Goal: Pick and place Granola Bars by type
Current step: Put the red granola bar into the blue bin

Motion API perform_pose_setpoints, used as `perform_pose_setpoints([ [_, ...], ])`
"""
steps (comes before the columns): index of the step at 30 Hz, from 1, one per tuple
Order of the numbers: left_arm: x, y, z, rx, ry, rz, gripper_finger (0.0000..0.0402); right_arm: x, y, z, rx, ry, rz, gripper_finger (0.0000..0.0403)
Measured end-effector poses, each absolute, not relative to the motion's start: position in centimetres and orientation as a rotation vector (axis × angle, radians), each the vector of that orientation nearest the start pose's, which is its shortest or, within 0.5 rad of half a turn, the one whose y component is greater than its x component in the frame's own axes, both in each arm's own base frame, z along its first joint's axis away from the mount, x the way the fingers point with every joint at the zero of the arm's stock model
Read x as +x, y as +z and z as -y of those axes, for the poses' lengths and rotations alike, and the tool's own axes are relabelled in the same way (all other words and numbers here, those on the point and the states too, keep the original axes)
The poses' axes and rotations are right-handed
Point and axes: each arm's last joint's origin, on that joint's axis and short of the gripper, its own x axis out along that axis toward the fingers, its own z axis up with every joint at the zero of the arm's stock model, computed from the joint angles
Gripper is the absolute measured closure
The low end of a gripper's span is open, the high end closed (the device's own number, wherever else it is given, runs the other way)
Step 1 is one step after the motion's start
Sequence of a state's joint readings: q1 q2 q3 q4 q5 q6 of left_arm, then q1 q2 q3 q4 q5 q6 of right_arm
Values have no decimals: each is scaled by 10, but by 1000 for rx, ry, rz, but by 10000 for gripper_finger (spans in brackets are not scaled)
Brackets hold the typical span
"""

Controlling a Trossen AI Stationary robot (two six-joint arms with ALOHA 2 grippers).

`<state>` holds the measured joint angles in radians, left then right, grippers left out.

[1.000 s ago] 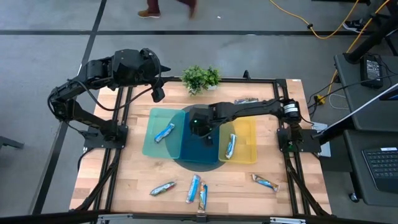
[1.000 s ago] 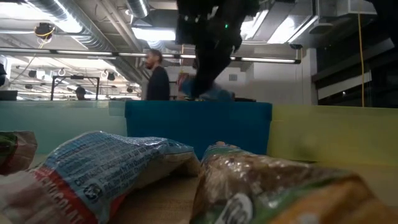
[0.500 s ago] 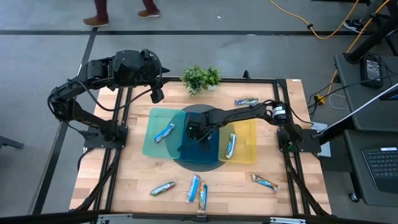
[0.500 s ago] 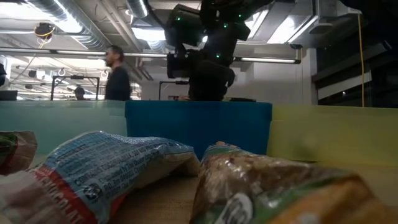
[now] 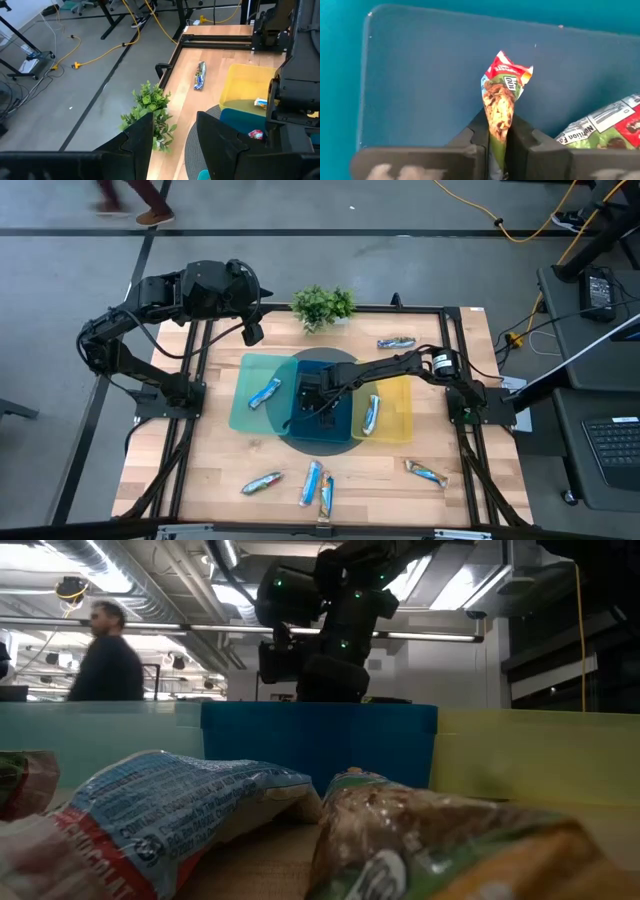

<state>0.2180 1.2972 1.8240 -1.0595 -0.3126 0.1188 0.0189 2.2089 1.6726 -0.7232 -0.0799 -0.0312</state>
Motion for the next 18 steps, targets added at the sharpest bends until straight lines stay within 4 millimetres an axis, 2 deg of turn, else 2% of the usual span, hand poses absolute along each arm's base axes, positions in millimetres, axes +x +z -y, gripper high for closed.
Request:
perform_pose_setpoints([
  [5, 205, 484, -55, 145, 484, -570, 258, 448, 150, -11, 8, 107, -1252, 357],
  [8, 205, 484, -55, 156, 480, -573, 258, 449, 150, -11, 7, 108, -1252, 337],
  [12, 205, 484, -55, 167, 478, -576, 258, 448, 150, -11, 11, 106, -1260, 281],
  [18, 205, 484, -56, 174, 486, -579, 258, 447, 150, -10, -13, 72, -1265, 168],
])
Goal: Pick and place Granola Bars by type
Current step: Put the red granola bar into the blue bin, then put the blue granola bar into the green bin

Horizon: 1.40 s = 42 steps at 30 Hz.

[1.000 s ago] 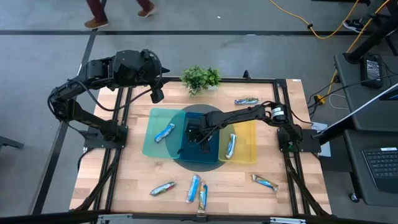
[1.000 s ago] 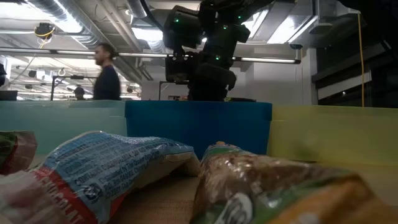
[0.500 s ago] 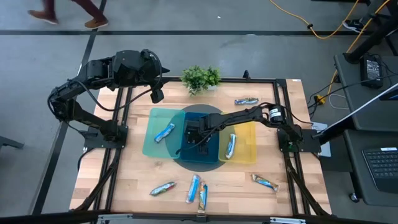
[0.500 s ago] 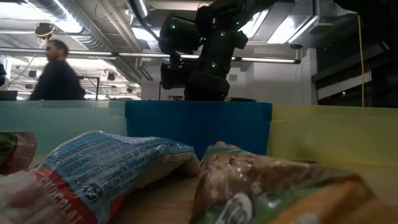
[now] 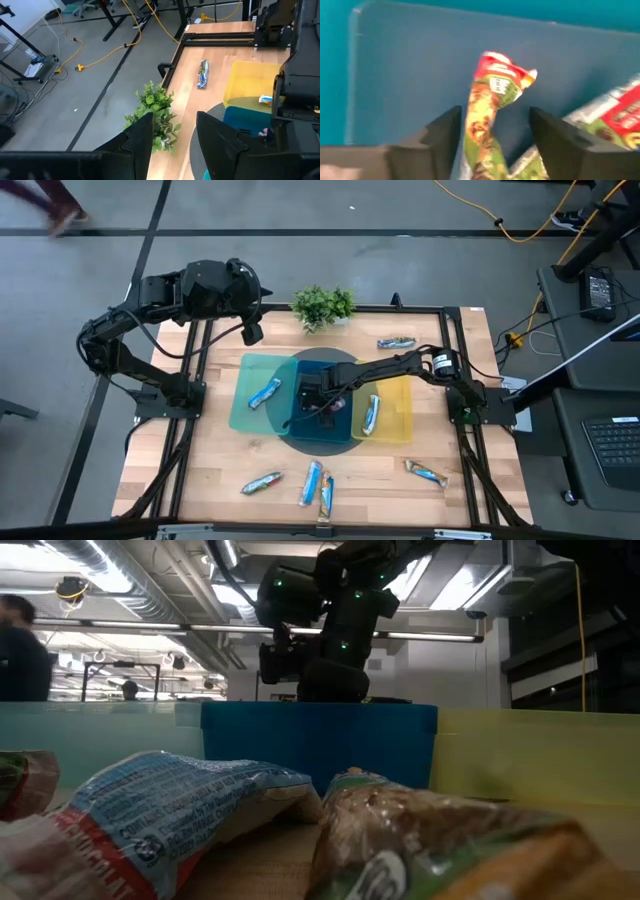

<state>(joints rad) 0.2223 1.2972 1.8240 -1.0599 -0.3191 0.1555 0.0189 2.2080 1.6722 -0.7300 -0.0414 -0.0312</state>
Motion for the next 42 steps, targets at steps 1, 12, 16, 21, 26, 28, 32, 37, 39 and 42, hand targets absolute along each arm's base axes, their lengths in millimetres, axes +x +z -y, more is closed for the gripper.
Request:
perform_pose_setpoints([
  [1, 205, 484, -56, 173, 488, -581, 258, 446, 152, -9, -29, 51, -1269, 150],
  [12, 204, 483, -57, 170, 490, -596, 258, 439, 213, 4, -182, -143, -1213, 102],
  [16, 204, 483, -56, 160, 491, -594, 258, 426, 237, 15, -187, -195, -1212, 116],
  [21, 204, 483, -57, 161, 492, -594, 258, 403, 260, 36, -200, -278, -1276, 131],
  [26, 204, 483, -57, 161, 493, -594, 258, 372, 272, 67, -207, -377, -1343, 139],
  [28, 204, 483, -57, 160, 493, -594, 258, 355, 273, 81, -178, -407, -1360, 141],
  [32, 204, 483, -57, 148, 497, -591, 258, 311, 268, 110, -149, -451, -1378, 142],
  [37, 204, 483, -57, 143, 498, -589, 258, 259, 258, 140, -139, -427, -1319, 143],
  [39, 204, 483, -57, 132, 502, -586, 258, 241, 254, 150, -152, -423, -1317, 143],
  [42, 204, 483, -57, 116, 510, -582, 258, 219, 250, 167, -163, -453, -1327, 143],
])
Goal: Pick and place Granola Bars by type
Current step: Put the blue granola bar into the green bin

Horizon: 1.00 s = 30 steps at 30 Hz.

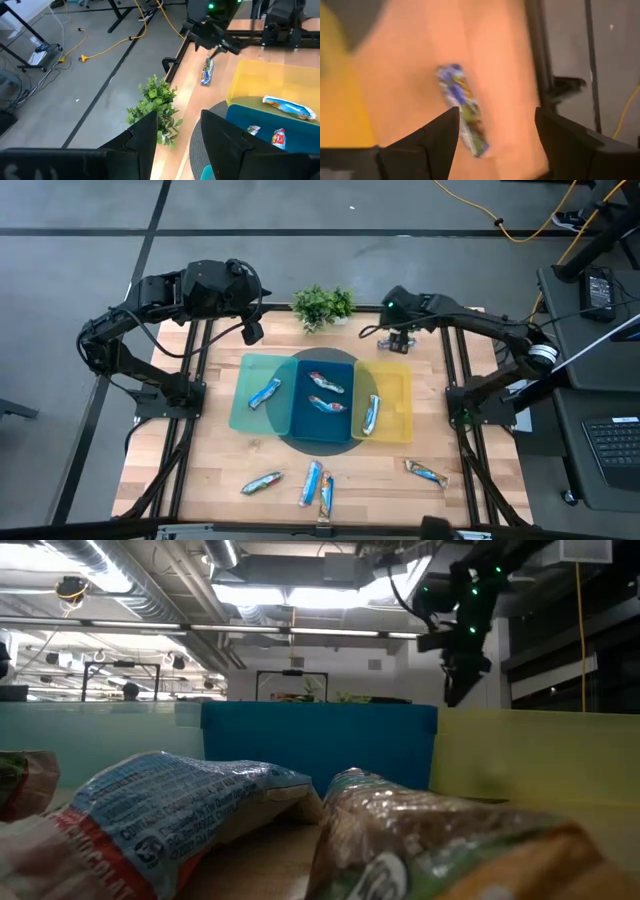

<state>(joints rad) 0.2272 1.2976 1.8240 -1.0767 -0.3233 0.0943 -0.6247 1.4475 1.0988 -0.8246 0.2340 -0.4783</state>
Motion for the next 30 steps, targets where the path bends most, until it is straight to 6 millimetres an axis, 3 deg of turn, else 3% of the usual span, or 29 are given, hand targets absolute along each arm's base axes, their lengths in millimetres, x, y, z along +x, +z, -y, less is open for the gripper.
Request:
perform_pose_setpoints([
  [5, 204, 483, -57, 113, 511, -581, 258, 197, 241, 194, -123, -481, -1303, 143],
  [12, 205, 482, -57, 112, 511, -581, 258, 186, 230, 218, -133, -453, -1269, 143],
  [30, 205, 483, -57, 68, 524, -567, 258, 194, 183, 234, -26, -269, -1342, 143],
])
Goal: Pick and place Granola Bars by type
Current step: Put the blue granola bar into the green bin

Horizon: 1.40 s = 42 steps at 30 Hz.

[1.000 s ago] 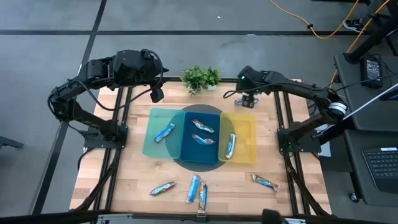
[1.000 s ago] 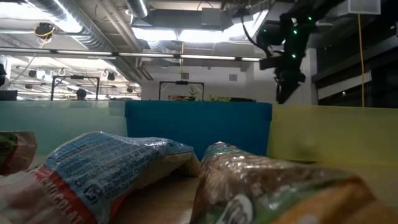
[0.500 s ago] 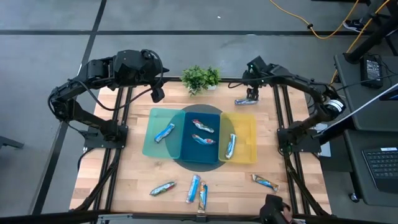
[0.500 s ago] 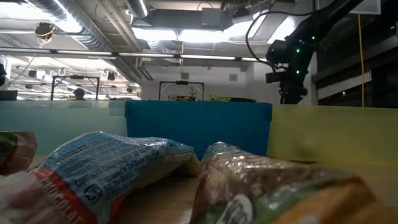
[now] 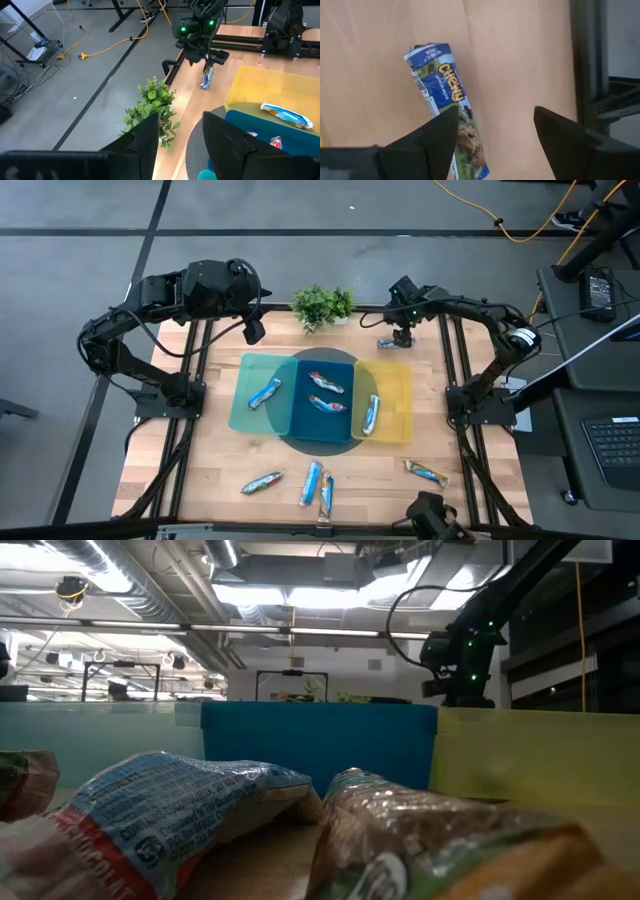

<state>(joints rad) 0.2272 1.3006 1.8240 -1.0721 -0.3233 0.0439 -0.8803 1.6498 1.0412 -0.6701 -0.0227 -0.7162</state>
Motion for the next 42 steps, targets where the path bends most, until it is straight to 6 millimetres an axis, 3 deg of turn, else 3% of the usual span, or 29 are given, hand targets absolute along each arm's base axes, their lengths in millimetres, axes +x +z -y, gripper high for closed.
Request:
perform_pose_setpoints([
  [14, 206, 483, -57, 69, 514, -568, 258, 189, 172, 228, 83, -212, -1441, 143],
  [32, 206, 483, -57, 78, 510, -571, 258, 169, 171, 241, 194, -227, -1405, 143],
  [42, 206, 483, -57, 78, 510, -571, 258, 173, 146, 246, 243, -191, -1445, 143],
])
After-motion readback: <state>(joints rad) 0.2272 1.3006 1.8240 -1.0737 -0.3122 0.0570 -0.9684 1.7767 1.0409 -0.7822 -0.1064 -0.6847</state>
